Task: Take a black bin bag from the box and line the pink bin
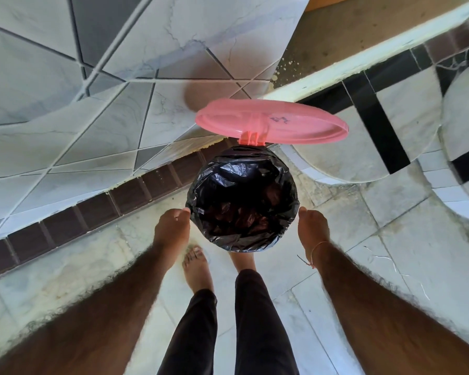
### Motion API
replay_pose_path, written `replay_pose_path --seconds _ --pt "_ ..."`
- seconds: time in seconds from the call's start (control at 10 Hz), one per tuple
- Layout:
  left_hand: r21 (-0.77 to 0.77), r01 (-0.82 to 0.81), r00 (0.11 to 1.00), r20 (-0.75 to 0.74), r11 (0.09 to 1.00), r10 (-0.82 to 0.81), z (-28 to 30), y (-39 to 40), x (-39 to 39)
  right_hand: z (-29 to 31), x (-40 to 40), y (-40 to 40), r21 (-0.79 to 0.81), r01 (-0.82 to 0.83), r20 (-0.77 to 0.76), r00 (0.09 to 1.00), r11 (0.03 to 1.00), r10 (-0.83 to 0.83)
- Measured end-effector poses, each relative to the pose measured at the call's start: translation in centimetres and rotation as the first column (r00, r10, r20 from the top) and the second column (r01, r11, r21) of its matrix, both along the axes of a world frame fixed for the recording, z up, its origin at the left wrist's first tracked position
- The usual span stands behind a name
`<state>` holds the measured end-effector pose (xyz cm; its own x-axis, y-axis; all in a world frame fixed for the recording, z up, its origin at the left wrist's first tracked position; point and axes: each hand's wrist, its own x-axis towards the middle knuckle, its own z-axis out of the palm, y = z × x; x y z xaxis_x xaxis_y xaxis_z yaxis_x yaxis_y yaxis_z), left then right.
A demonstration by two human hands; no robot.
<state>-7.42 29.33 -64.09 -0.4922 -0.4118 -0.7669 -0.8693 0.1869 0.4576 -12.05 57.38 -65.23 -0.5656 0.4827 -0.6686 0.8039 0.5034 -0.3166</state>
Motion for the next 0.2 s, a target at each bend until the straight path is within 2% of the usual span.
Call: replay_pose_path --seconds 0.1,0.2 --pt "-0.169 0.259 0.959 -0.073 0.951 -0.274 1.7 -0.4 0.4 2.0 1.0 -0.8 0.017 -0.016 -0.125 0.992 1.000 0.018" --pt "-0.207 0.263 0.951 -0.105 0.942 -0.289 2.8 -0.7 0.8 3.6 1.5 -1.5 -0.013 -0.060 -0.116 0.992 0.998 0.058"
